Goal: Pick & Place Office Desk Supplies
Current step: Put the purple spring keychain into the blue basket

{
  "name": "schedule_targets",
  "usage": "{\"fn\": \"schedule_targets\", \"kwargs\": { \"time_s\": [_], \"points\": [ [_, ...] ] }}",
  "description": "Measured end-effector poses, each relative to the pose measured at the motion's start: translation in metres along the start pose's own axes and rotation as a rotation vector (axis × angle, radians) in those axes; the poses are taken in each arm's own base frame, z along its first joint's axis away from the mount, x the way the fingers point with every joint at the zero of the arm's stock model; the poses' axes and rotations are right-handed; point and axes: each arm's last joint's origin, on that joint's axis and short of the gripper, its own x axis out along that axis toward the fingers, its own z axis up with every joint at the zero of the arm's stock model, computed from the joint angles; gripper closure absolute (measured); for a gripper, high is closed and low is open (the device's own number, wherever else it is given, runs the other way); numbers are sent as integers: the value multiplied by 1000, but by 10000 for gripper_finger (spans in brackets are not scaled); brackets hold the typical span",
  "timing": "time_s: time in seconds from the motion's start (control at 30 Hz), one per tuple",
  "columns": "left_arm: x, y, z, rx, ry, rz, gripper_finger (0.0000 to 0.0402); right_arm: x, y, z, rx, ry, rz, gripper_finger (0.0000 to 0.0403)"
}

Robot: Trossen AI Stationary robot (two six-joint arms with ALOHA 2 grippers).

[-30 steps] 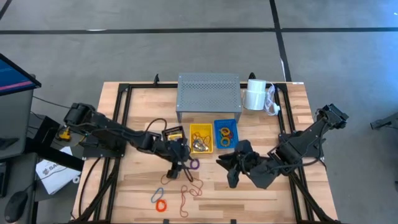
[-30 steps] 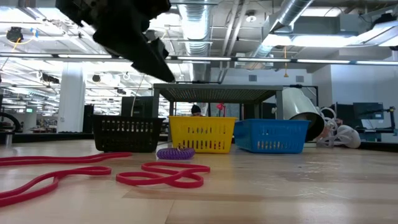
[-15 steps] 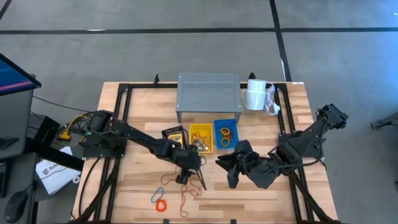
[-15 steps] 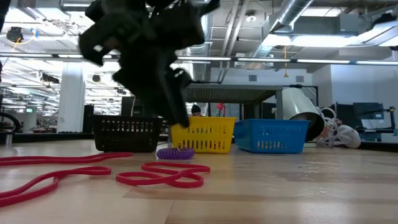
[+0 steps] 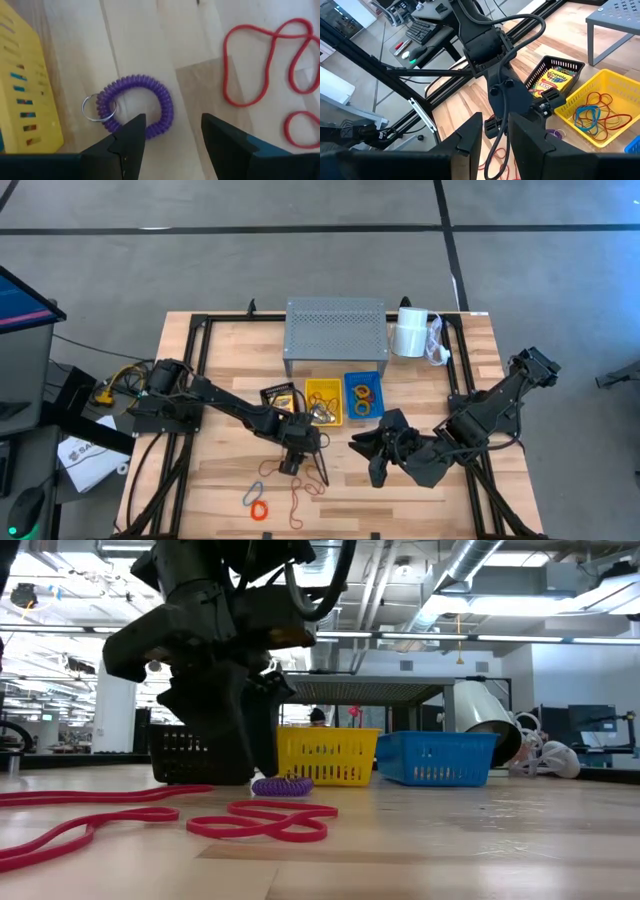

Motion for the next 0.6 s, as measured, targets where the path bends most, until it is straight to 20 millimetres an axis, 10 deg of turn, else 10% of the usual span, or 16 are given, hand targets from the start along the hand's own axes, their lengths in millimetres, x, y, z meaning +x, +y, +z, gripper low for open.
{"fn": "schedule_targets", "kwargs": {
  "time_s": [0.6],
  "points": [
    [19, -6, -6, 68, 51, -25, 263, -1, 1, -1, -2, 3, 5, 310]
  ]
}}
